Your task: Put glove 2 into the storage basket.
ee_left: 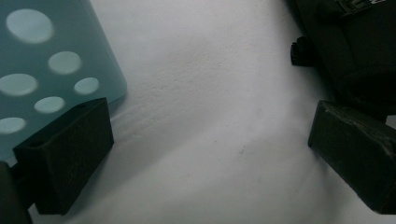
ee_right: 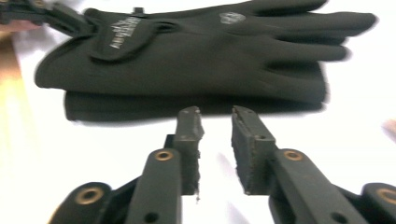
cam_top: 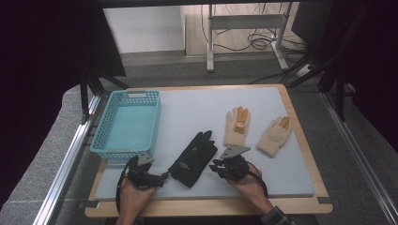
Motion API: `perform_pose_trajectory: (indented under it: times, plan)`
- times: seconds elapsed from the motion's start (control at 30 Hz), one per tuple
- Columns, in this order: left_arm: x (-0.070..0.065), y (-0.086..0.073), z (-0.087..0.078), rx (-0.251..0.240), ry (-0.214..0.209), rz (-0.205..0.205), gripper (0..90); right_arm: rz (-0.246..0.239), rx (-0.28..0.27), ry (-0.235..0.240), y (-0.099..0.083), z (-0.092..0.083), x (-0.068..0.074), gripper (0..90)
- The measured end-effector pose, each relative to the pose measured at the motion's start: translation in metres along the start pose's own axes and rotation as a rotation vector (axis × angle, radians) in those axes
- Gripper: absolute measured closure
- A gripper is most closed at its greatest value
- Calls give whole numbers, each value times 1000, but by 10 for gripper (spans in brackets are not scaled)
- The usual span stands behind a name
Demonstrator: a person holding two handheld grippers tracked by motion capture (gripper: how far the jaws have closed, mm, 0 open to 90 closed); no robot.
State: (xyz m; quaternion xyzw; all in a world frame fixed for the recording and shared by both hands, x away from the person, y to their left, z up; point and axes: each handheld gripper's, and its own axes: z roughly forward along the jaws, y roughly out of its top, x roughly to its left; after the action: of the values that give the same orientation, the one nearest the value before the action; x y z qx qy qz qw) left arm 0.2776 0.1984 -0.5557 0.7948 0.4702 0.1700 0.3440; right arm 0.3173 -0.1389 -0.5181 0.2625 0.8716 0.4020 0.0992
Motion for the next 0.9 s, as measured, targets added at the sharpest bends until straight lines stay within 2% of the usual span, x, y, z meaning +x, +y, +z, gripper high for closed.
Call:
perform_pose_trajectory:
  times: [0.27,0.3,0.37,0.47,0.5,0.57,0.73,0.9]
  plan:
    - [0,0,0,-1,1,-1,2,40,16,-98,-25,-29,-28,467]
    - [0,0,0,-1,1,-1,2,40,16,-98,-25,-29,-28,467]
    - [0,0,0,-1,1,-1,2,56,20,-119,-31,-35,-34,409]
    - [0,0,0,-1,1,-1,2,93,16,-176,-45,-44,-49,322]
    - [0,0,0,-1,1,-1,2,93,16,-176,-45,-44,-49,322]
    - [0,0,0,-1,1,-2,2,95,22,-211,-52,-47,-55,277]
    - [0,0,0,-1,2,-2,2,94,36,-228,-56,-47,-58,214]
    - [0,0,0,-1,1,-2,3,100,39,-231,-56,-46,-58,199]
